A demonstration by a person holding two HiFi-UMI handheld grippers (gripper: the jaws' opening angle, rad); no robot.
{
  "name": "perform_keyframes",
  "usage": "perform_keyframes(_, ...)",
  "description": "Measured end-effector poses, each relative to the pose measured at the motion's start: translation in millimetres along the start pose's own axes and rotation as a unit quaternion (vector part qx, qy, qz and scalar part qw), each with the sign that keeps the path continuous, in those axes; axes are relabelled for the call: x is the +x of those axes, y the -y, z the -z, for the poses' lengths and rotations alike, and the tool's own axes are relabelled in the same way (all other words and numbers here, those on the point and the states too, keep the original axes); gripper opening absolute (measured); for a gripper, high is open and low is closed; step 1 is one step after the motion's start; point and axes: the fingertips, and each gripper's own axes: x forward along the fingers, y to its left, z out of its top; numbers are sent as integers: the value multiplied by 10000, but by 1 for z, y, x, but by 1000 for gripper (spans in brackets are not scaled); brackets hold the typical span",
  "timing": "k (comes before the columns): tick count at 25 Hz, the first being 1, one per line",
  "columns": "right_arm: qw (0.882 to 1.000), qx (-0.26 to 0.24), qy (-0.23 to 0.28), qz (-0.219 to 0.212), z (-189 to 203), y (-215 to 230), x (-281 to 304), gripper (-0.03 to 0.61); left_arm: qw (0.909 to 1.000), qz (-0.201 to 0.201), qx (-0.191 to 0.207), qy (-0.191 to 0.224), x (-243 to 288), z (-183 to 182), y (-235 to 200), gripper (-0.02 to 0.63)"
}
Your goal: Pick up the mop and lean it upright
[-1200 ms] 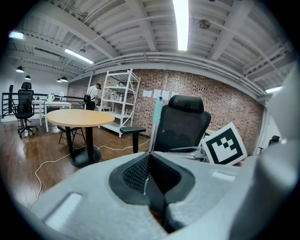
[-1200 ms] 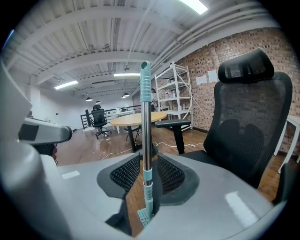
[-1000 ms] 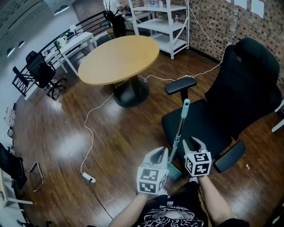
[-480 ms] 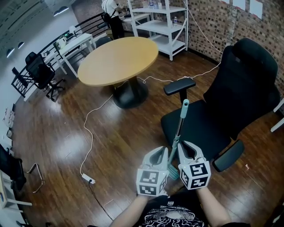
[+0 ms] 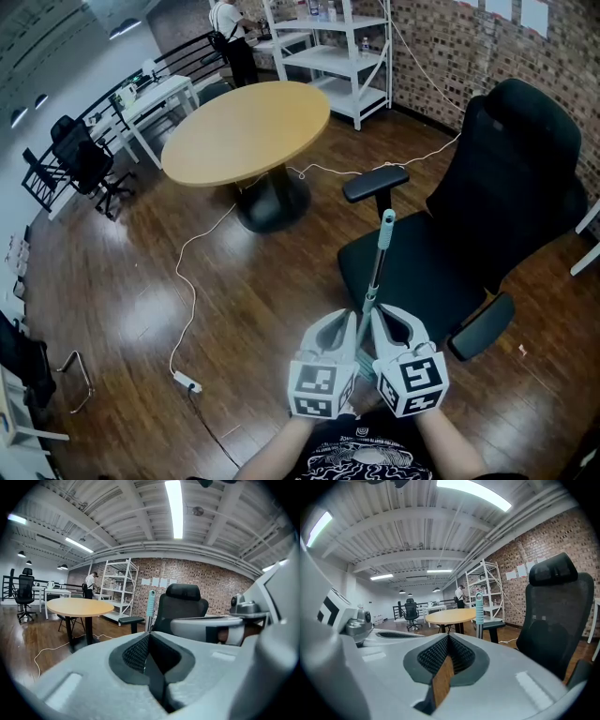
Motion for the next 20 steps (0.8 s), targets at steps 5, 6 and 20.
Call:
perform_keyframes(5,9999,-50,-85,-19,4,-2,-1,0,10000,30,17,2,-1,-2,3,0)
perform_keyframes(6,10000,-52,-83,-16,4,-3,-2,0,10000,31,18,2,-2,-1,3,0)
perform_keyframes(20,9999,-56,-120,-51,7,-5,6,0,10000,18,-42,-11,-2,1,-4,0)
